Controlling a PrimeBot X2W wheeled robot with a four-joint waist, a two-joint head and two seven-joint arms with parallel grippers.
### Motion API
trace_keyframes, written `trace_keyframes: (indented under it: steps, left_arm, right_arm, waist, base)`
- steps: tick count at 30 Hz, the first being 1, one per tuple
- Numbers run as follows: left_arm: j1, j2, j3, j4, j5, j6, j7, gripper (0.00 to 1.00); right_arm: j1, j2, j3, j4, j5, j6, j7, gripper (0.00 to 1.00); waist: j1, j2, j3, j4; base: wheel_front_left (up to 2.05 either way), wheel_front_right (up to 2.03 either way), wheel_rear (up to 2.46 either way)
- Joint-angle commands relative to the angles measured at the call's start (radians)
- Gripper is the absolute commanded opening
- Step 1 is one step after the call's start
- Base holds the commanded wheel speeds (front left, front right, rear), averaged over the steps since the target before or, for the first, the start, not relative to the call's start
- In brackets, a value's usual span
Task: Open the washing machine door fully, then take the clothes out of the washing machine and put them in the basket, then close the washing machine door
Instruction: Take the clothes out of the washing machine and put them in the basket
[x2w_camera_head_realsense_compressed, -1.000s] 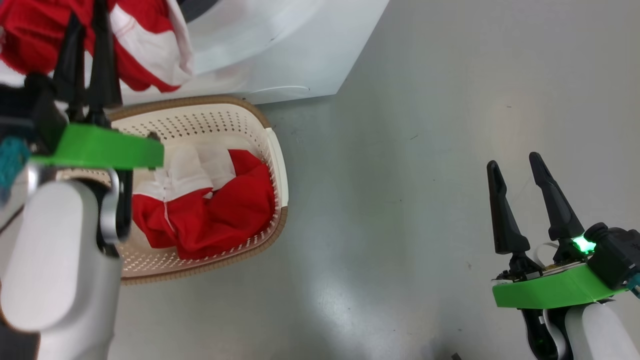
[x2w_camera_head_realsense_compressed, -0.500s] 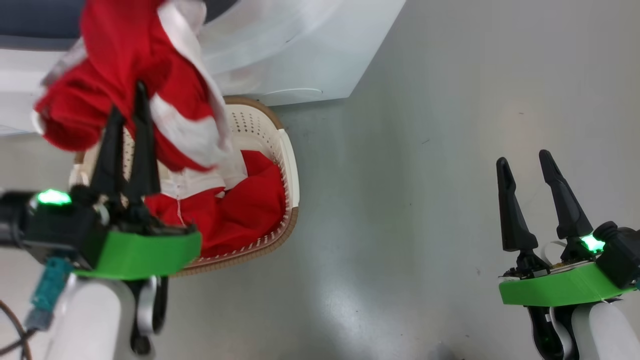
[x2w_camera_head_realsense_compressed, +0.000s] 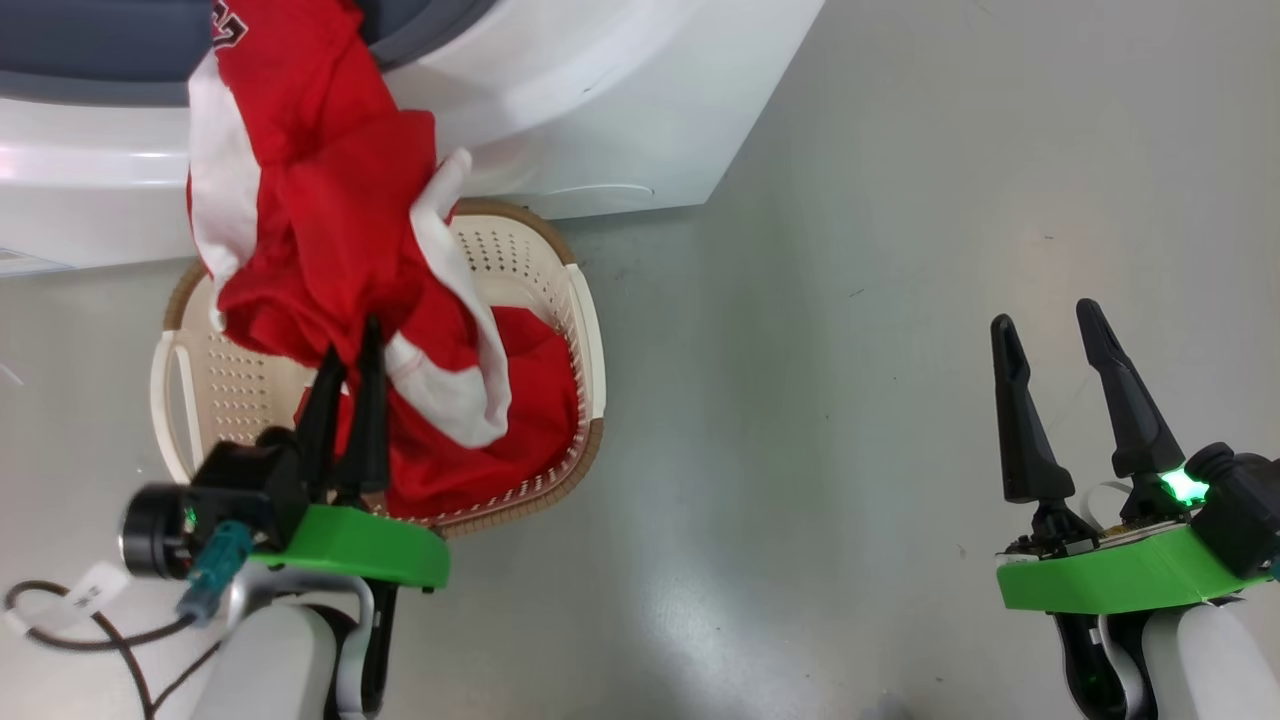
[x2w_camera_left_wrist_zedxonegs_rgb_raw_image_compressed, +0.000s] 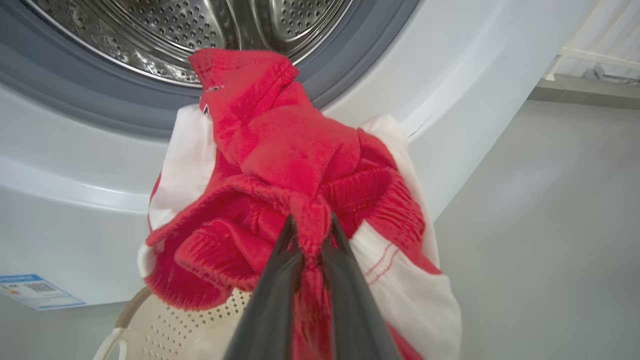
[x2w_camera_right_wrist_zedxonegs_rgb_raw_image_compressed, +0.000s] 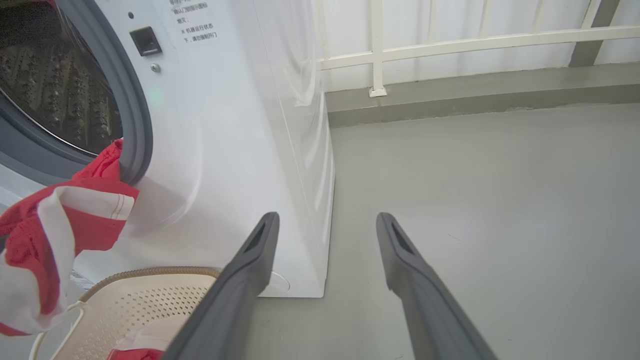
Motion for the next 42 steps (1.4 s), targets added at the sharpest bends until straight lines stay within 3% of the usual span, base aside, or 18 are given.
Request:
trace_keyframes:
  steps: [1, 19, 34, 42]
  left_arm:
    - [0.003, 0.012, 0.026, 0.031, -0.012, -0.007, -0.016, 0.0]
    - [-0.204, -0.02, 0.059, 0.641, -0.088, -0.109, -0.077, 0.0]
    - [-0.265, -0.043, 0.079, 0.89, -0.093, -0.168, -0.078, 0.0]
    - [-0.293, -0.044, 0.088, 0.964, -0.095, -0.173, -0.078, 0.0]
  right_arm:
    - [-0.001, -0.012, 0.023, -0.027, -0.005, 0.006, -0.006, 1.0]
    - [-0.009, -0.012, 0.027, -0.028, -0.011, 0.006, -0.006, 1.0]
    - [-0.014, -0.012, 0.031, -0.027, -0.008, 0.006, -0.006, 1.0]
    - [-0.016, -0.012, 0.033, -0.028, -0.009, 0.006, -0.006, 1.0]
  waist:
    - [0.0, -0.0001, 0.003, -0.003]
    - [0.0, -0.0001, 0.024, -0.012]
    - [0.0, -0.0001, 0.035, -0.017]
    - [0.0, -0.0001, 0.043, -0.018]
  base:
    - [0.0, 0.0, 0.0]
    - [0.0, 0.0, 0.0]
    - [0.0, 0.0, 0.0]
    - [0.0, 0.0, 0.0]
